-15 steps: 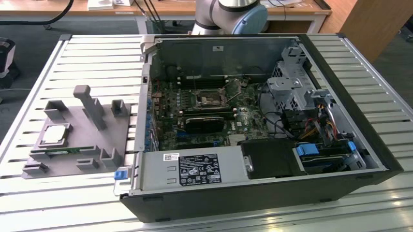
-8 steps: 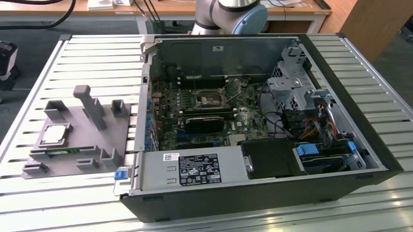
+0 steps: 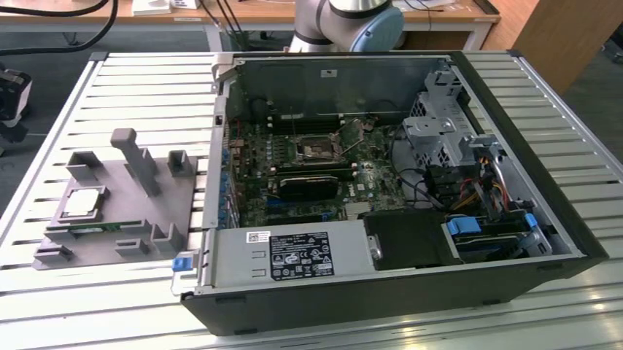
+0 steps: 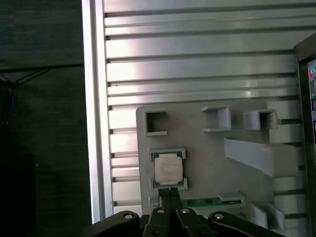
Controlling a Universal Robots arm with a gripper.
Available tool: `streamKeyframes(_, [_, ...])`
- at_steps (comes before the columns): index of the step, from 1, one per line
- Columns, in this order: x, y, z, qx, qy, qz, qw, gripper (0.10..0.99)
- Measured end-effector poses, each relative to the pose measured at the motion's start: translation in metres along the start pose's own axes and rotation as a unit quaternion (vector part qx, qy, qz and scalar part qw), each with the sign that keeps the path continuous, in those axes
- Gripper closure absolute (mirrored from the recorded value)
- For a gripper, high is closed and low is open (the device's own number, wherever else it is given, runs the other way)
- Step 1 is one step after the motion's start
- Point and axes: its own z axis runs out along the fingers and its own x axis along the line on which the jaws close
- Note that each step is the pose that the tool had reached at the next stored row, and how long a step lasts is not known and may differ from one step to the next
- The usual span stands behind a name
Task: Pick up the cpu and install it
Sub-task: 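Pick up the cpu and move it towards the insertion slot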
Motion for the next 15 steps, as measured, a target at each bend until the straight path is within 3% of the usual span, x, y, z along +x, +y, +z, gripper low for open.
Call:
streamKeyframes(11, [-0.0001, -0.0008, 0.01, 0.0, 0.0, 0.0, 1.0, 0.973])
streamKeyframes(13, [-0.0002, -0.0011, 0.0119, -0.0001, -0.0002, 0.0, 1.0, 0.855])
streamKeyframes(14, [-0.0002, -0.0011, 0.0131, 0.0, -0.0002, 0.0, 1.0, 0.855])
streamKeyframes(15, [-0.0006, -0.0012, 0.0143, 0.0, -0.0001, 0.0, 1.0, 0.796])
